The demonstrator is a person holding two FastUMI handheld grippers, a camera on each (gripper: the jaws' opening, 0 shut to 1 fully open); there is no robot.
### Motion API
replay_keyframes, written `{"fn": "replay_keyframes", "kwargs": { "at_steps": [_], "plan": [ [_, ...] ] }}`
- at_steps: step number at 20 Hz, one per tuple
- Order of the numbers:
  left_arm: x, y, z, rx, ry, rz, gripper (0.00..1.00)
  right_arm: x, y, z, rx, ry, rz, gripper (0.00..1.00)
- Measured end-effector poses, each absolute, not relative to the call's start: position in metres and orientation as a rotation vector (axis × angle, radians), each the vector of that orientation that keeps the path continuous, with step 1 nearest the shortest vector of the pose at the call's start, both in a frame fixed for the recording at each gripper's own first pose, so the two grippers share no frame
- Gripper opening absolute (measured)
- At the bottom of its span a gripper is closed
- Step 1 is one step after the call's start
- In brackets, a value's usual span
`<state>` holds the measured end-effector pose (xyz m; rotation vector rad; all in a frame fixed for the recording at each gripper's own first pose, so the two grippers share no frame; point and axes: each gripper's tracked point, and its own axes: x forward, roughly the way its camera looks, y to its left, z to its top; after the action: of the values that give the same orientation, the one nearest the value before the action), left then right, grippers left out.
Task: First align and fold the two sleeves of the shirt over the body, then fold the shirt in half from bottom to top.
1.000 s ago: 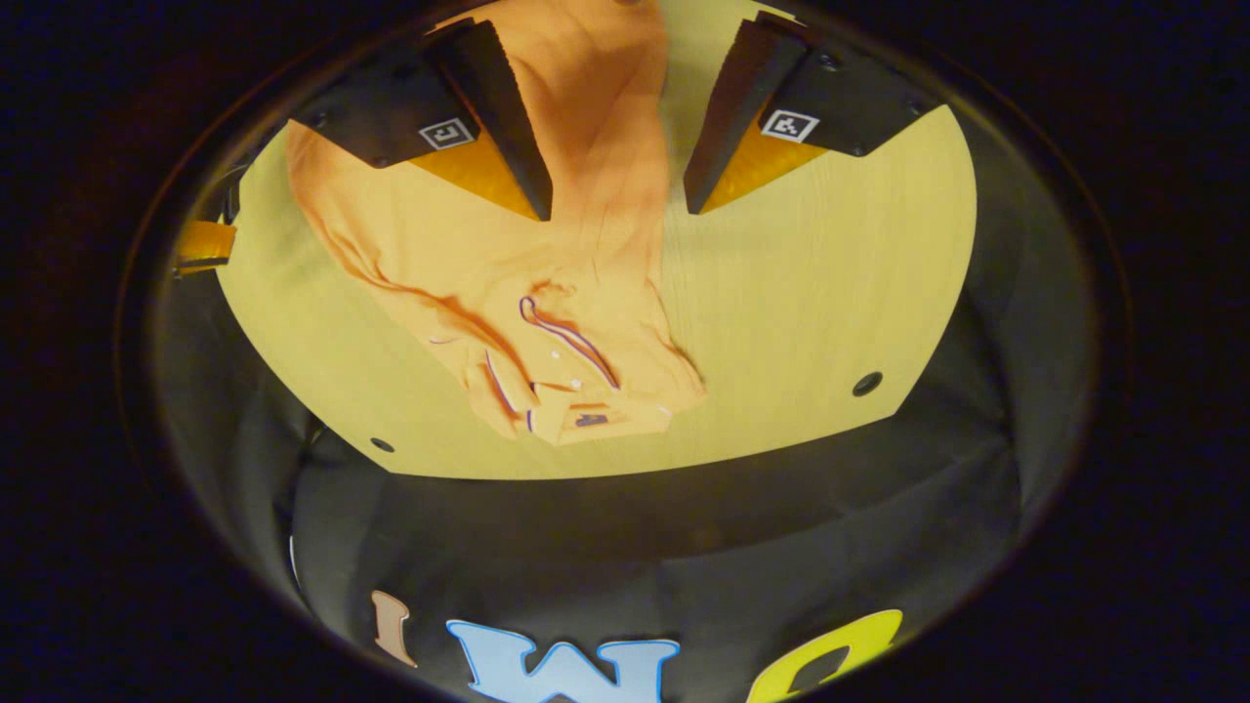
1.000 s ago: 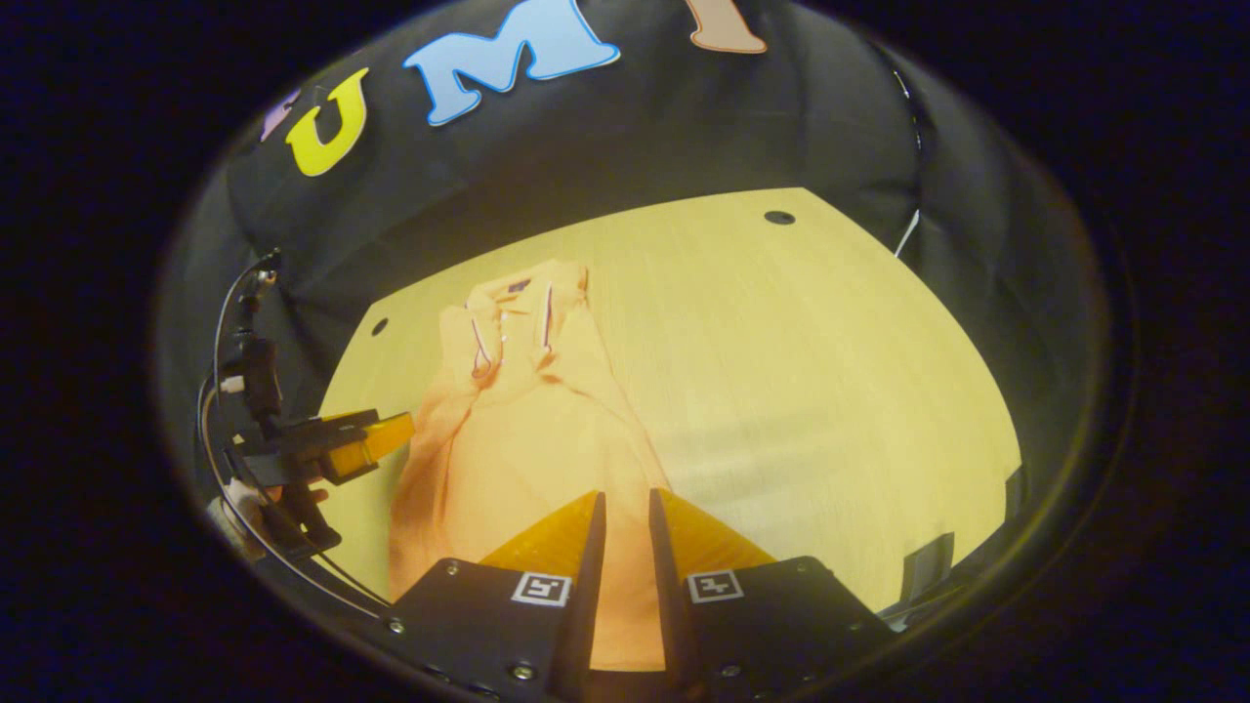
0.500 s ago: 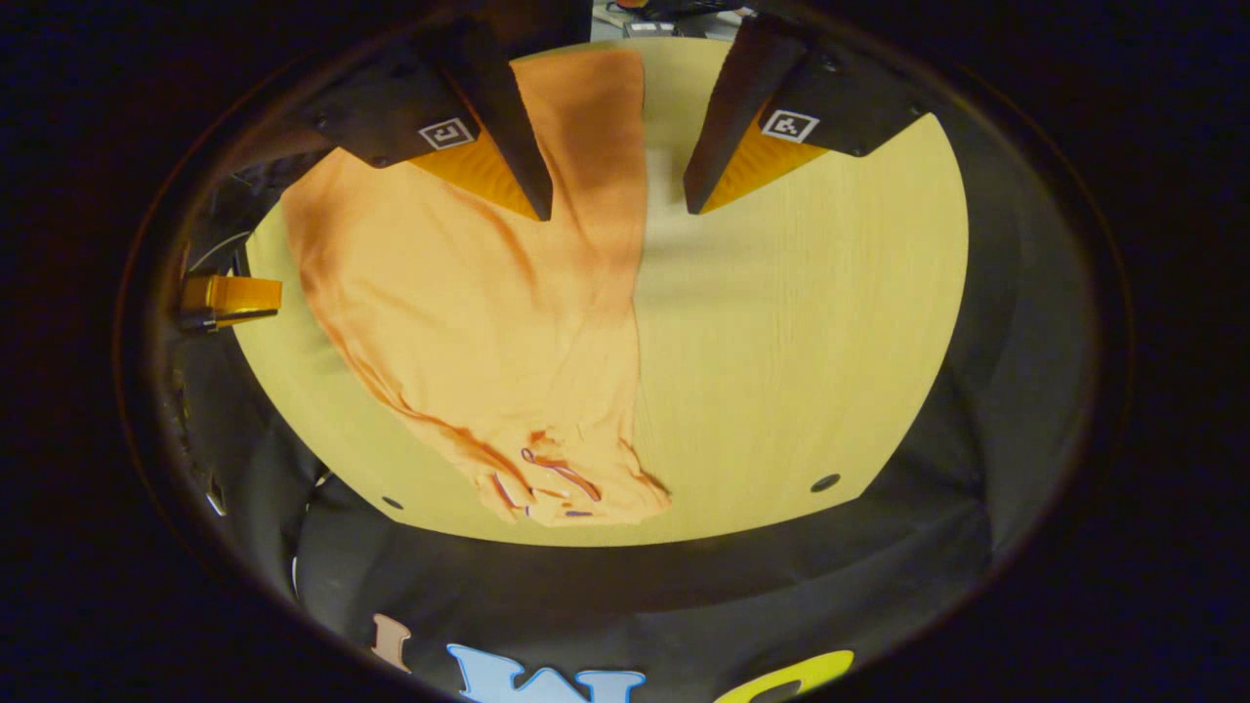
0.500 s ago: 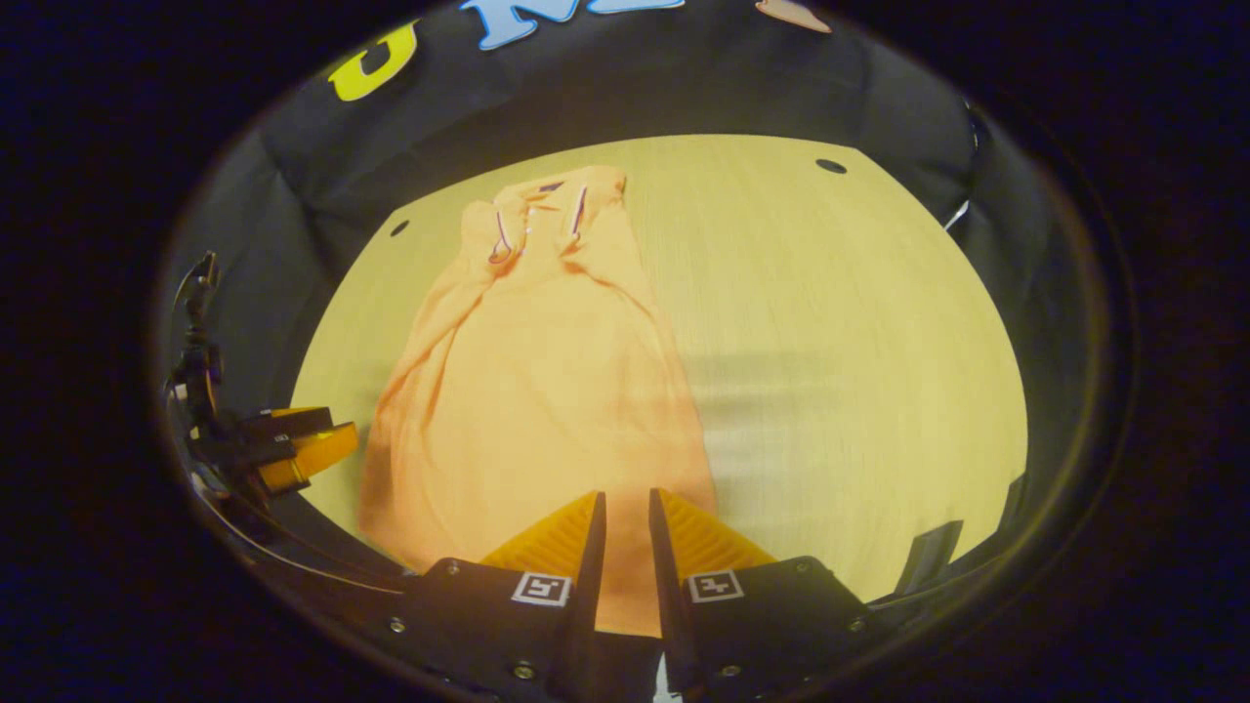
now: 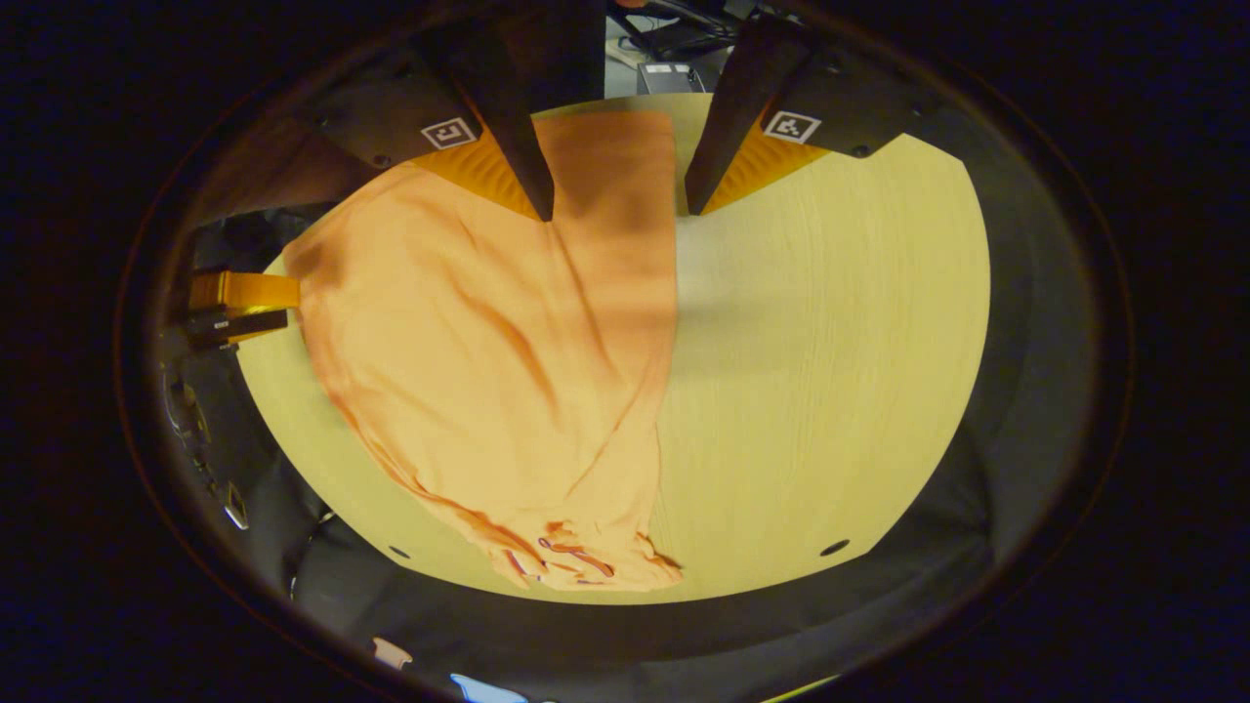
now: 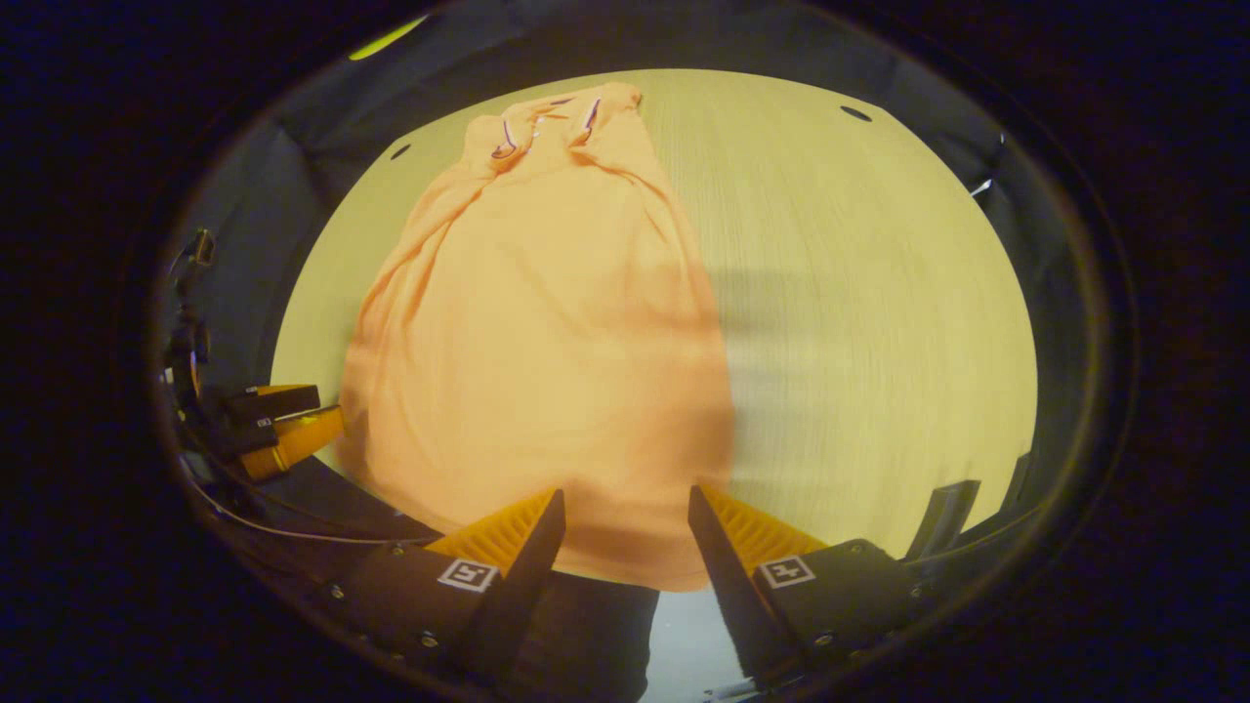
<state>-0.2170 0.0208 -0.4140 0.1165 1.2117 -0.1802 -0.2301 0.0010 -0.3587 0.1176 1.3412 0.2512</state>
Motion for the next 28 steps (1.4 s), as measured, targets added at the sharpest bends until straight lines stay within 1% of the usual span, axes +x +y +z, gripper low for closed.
{"fn": "replay_keyframes", "kwargs": {
  "at_steps": [1,2,6,7,8,10,13,19,23,24,25,27,28],
  "plan": [
    [-0.22,0.022,-0.417,0.127,1.224,-0.175,0.91,-0.233,-0.002,-0.357,0.11,1.346,0.242,0.93],
    [-0.222,0.022,-0.419,0.13,1.237,-0.175,0.91,-0.234,-0.005,-0.359,0.1,1.355,0.229,0.98],
    [-0.238,0.023,-0.433,0.152,1.313,-0.17,0.94,-0.241,-0.01,-0.372,0.038,1.408,0.196,0.98],
    [-0.24,0.024,-0.438,0.164,1.327,-0.165,0.89,-0.244,-0.012,-0.377,0.017,1.422,0.193,0.98],
    [-0.243,0.026,-0.442,0.175,1.345,-0.161,0.91,-0.246,-0.013,-0.38,-0.004,1.437,0.191,0.98],
    [-0.254,0.026,-0.442,0.18,1.385,-0.156,0.91,-0.249,-0.013,-0.386,-0.04,1.458,0.193,0.98],
    [-0.246,0.024,-0.446,0.191,1.388,-0.162,0.91,-0.249,-0.014,-0.394,-0.081,1.466,0.193,0.98],
    [-0.245,0.024,-0.448,0.178,1.466,-0.15,0.91,-0.248,-0.014,-0.394,-0.089,1.507,0.187,0.98],
    [-0.242,0.023,-0.449,0.172,1.485,-0.143,0.94,-0.246,-0.014,-0.395,-0.089,1.514,0.176,0.99],
    [-0.241,0.024,-0.448,0.173,1.487,-0.14,0.97,-0.246,-0.014,-0.395,-0.091,1.516,0.176,0.99],
    [-0.241,0.024,-0.449,0.171,1.489,-0.14,0.92,-0.245,-0.014,-0.395,-0.095,1.521,0.179,0.99],
    [-0.239,0.019,-0.448,0.18,1.487,-0.158,0.9,-0.246,-0.014,-0.395,-0.098,1.535,0.181,0.99],
    [-0.238,0.018,-0.448,0.188,1.483,-0.171,0.84,-0.245,-0.013,-0.395,-0.099,1.54,0.182,0.99]
  ]
}}
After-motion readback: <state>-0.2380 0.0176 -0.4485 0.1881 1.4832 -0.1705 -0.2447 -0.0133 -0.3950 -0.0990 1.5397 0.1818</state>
